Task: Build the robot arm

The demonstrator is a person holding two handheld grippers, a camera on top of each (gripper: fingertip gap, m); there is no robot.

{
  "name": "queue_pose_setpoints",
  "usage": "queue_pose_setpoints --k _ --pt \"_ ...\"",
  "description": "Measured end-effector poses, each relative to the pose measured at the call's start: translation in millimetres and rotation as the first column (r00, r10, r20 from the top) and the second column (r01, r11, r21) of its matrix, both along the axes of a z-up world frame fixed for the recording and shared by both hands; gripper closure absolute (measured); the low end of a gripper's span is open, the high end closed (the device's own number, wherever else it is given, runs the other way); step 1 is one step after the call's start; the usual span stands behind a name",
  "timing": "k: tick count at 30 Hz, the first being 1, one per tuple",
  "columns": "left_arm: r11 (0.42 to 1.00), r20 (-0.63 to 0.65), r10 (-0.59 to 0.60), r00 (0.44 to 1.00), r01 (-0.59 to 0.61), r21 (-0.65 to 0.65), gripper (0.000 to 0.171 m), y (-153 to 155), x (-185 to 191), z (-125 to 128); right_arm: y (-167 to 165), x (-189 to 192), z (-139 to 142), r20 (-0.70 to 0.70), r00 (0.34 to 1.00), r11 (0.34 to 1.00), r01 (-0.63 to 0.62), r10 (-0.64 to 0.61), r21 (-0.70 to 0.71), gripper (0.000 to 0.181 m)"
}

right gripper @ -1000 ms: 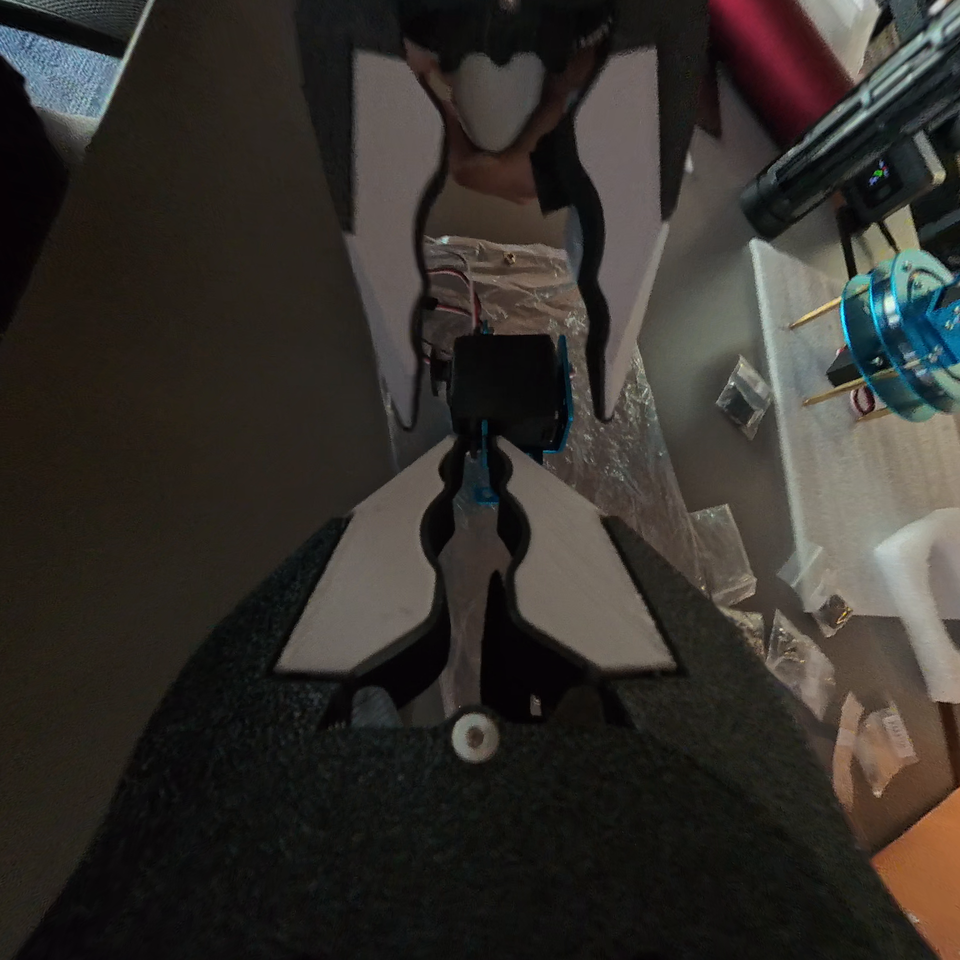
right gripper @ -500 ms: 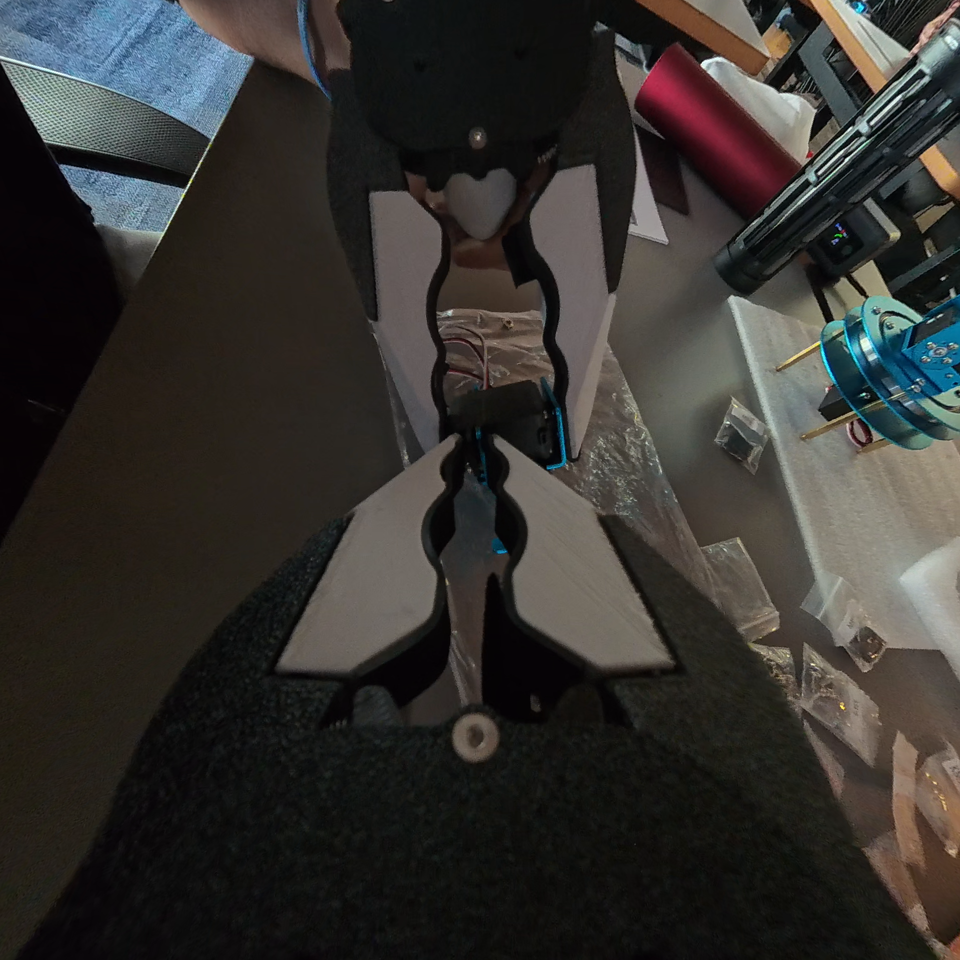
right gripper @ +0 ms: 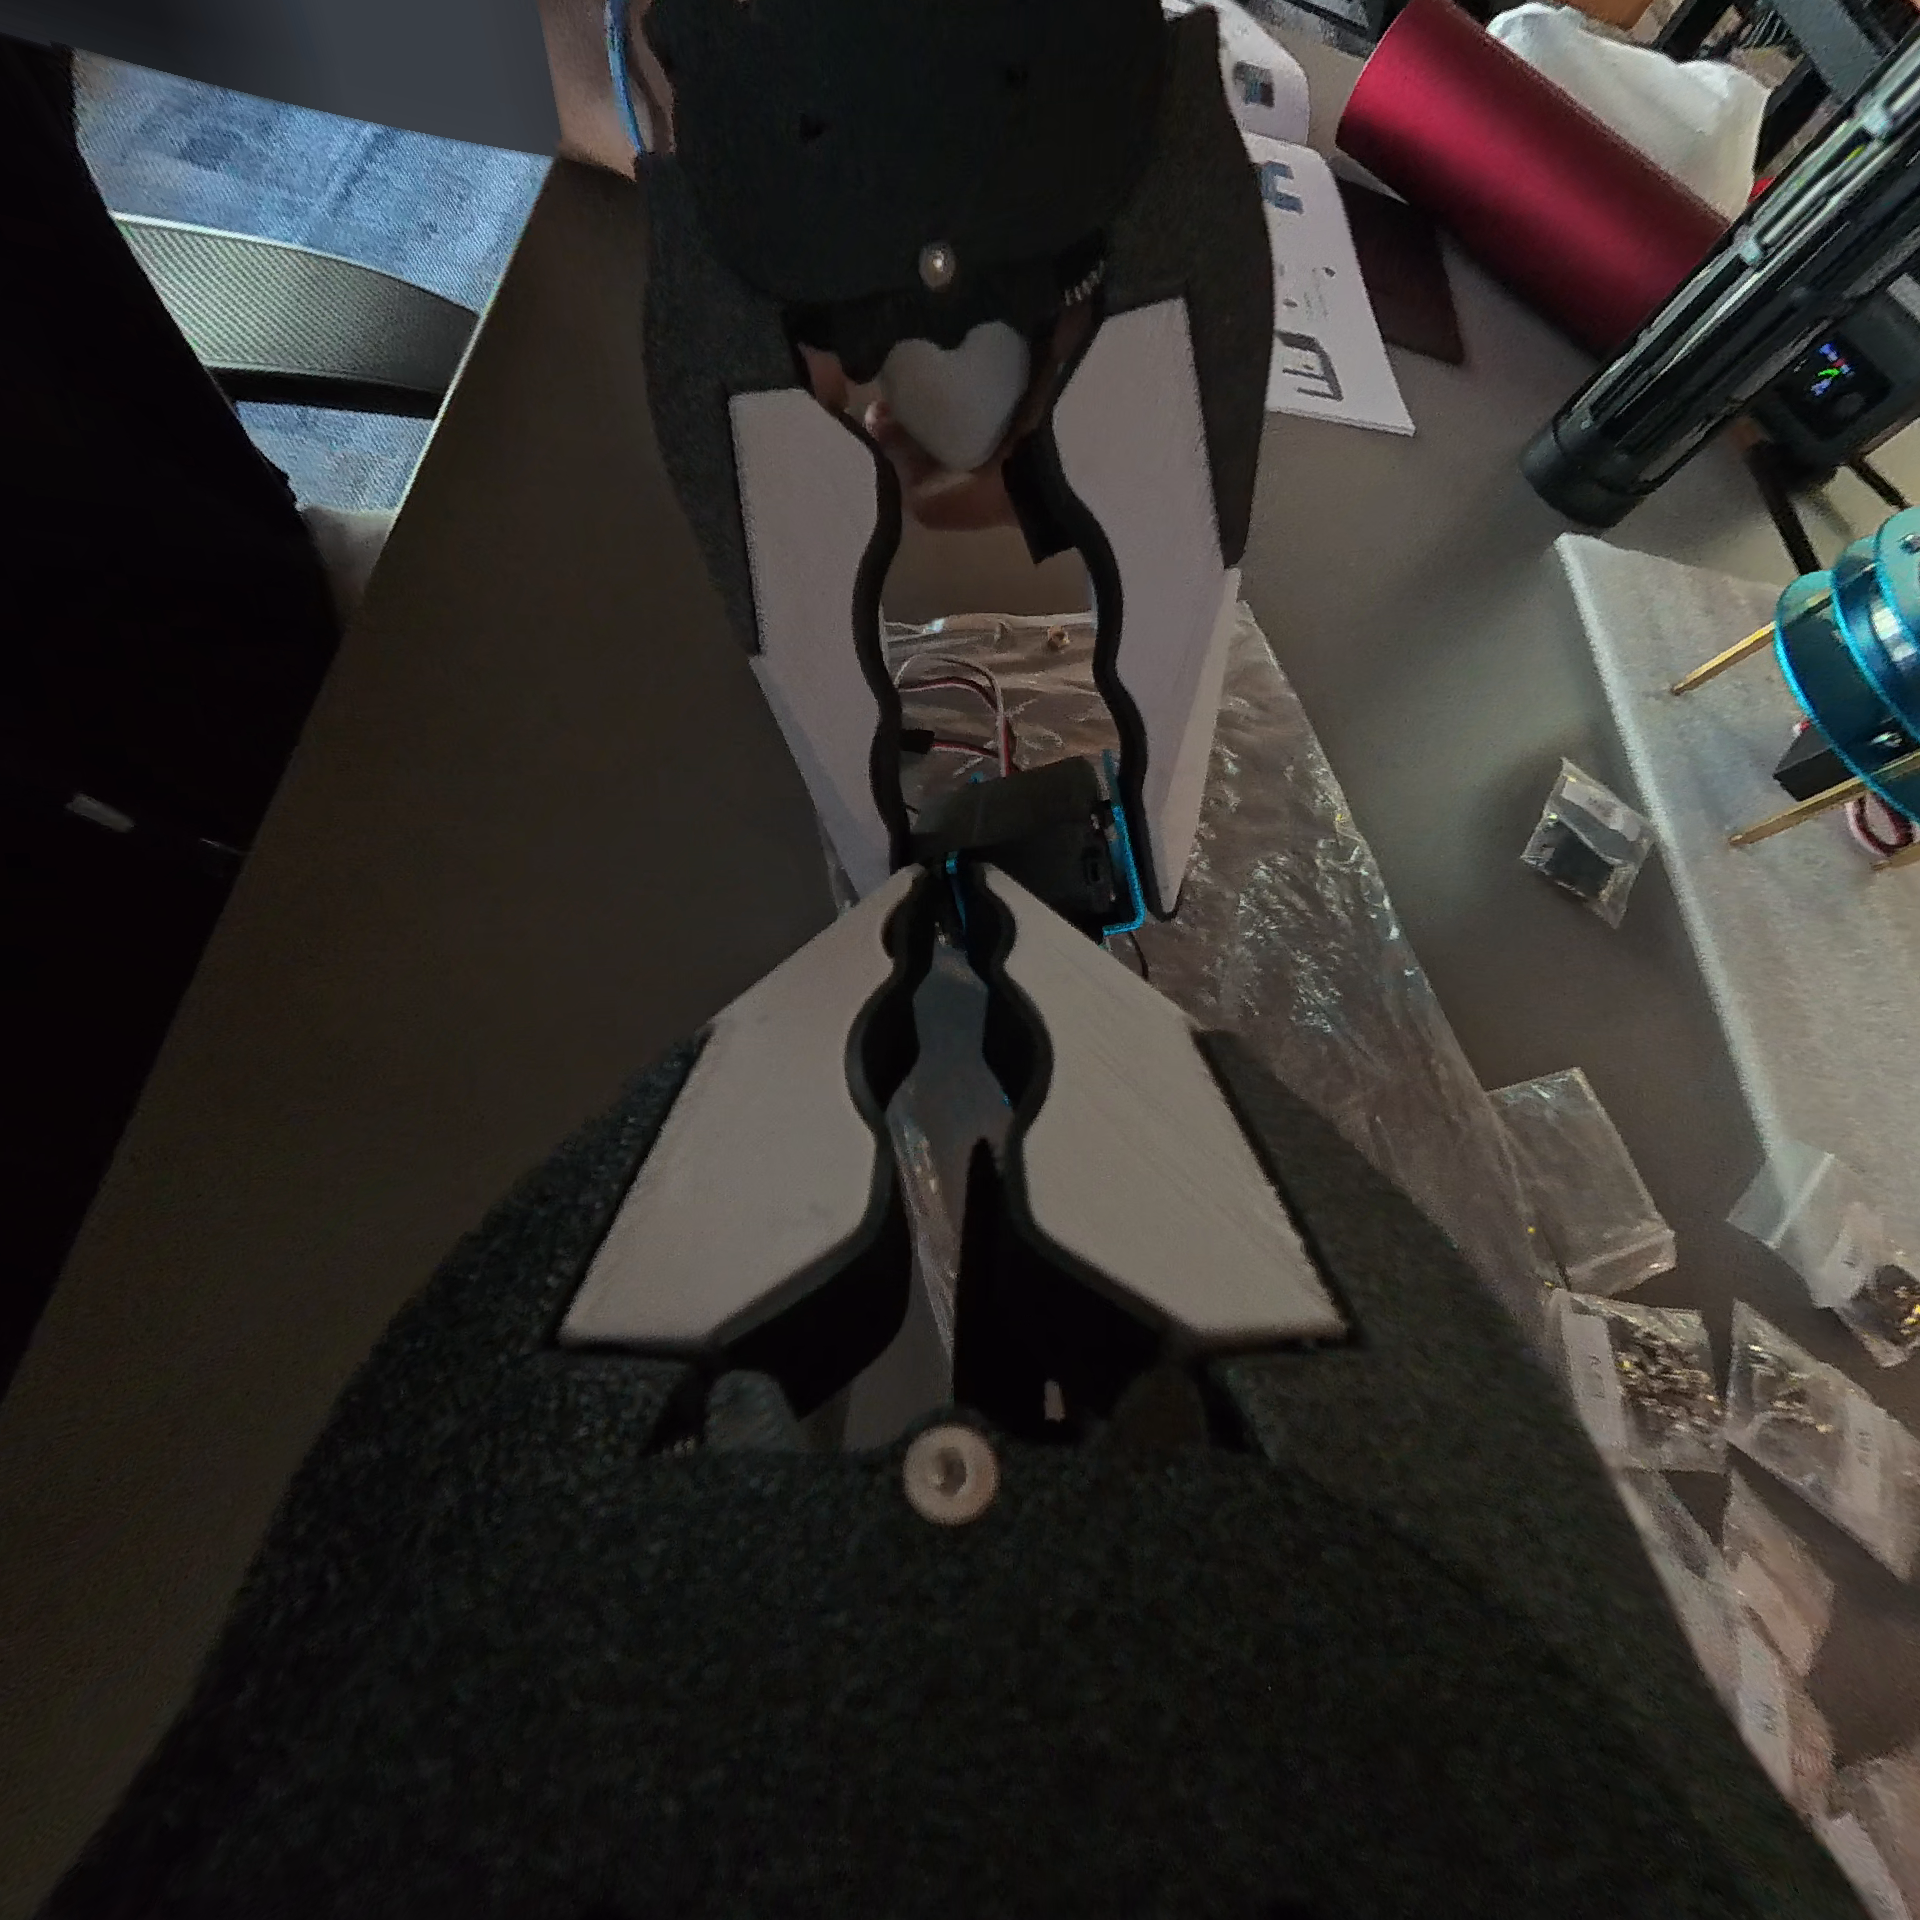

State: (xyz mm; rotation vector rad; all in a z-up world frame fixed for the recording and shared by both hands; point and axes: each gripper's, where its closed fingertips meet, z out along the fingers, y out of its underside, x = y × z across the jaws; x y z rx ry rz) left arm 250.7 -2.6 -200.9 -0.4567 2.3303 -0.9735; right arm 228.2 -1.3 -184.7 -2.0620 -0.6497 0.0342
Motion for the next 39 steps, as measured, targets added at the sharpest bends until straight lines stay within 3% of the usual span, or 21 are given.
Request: queue_pose_setpoints --k 8,11,16,19,26,31,35,39 --pt "0.996 -0.087 -0.028 0.996 0.021 -0.082 0.121 3.6 0.6 0.9 6.6 1.0 3.7 -0.056 0.998 1.000 0.021 -0.022 -0.015 0.177" --pt "0.992 -0.111 -0.035 0.993 0.021 -0.124 0.121 4.2 3.9 2.2 7.7 5.2 5.2 0.042 0.999 0.999 -0.031 0.032 -0.033 0.177" --pt "0.978 -0.185 -0.027 0.982 -0.013 -0.209 0.121 12.8 8.5 2.3 18.3 10.9 6.5 0.024 0.998 0.978 -0.045 0.050 -0.203 0.176" --pt "0.964 -0.223 -0.034 0.974 -0.026 -0.263 0.121 19.3 11.3 1.5 27.0 14.4 6.1 0.106 0.991 0.981 -0.066 0.087 -0.185 0.177" --pt "0.949 -0.276 -0.081 0.958 -0.010 -0.314 0.121 23.4 8.6 -1.0 34.2 12.9 6.2 -0.088 0.987 0.973 -0.150 0.136 -0.175 0.178" --pt "0.947 -0.291 -0.072 0.954 -0.026 -0.321 0.120 29.7 9.9 -3.3 41.5 14.4 5.0 -0.099 0.981 0.959 -0.183 0.165 -0.216 0.177" --pt "0.932 -0.320 -0.070 0.945 -0.052 -0.359 0.120 39.8 12.7 -5.6 53.9 16.4 3.5 -0.237 0.962 0.936 -0.201 0.134 -0.289 0.177" --pt "0.942 -0.320 -0.087 0.943 -0.027 -0.335 0.120 44.6 10.2 -9.5 48.5 25.6 27.8 -0.382 0.911 0.941 -0.256 0.158 -0.222 0.163"
